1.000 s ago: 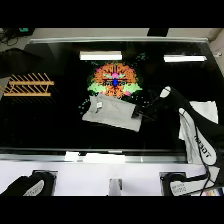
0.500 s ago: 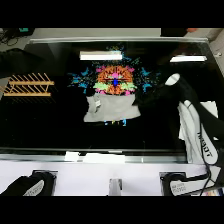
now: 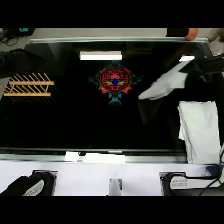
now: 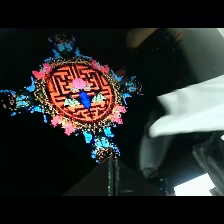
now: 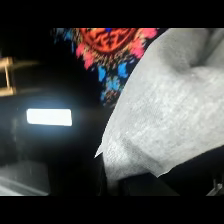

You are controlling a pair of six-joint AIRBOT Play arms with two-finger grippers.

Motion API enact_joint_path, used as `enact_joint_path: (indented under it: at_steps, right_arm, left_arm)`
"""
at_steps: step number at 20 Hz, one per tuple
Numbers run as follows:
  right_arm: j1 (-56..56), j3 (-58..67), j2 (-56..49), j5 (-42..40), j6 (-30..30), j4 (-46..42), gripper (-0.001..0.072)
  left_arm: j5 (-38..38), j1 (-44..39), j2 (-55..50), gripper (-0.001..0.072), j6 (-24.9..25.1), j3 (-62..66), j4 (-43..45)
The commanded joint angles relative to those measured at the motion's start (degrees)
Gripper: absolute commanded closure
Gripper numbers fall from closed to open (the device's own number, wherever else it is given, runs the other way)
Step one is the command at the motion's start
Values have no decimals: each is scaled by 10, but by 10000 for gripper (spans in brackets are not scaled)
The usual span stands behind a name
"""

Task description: Fold the shirts.

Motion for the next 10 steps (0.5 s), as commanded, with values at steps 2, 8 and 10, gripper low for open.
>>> enact_joint_path:
  at_steps: [2, 8, 10]
  right_arm:
    - [-130, 45, 1, 29, 50, 3, 686]
    - [-273, 47, 51, 57, 93, -4, 686]
    - [-308, 47, 74, 73, 111, -47, 686]
  left_arm:
    - [-3, 0, -2, 667, 0, 0, 0]
    - [-12, 0, -2, 667, 13, 0, 0]
    - [-12, 0, -2, 667, 14, 0, 0]
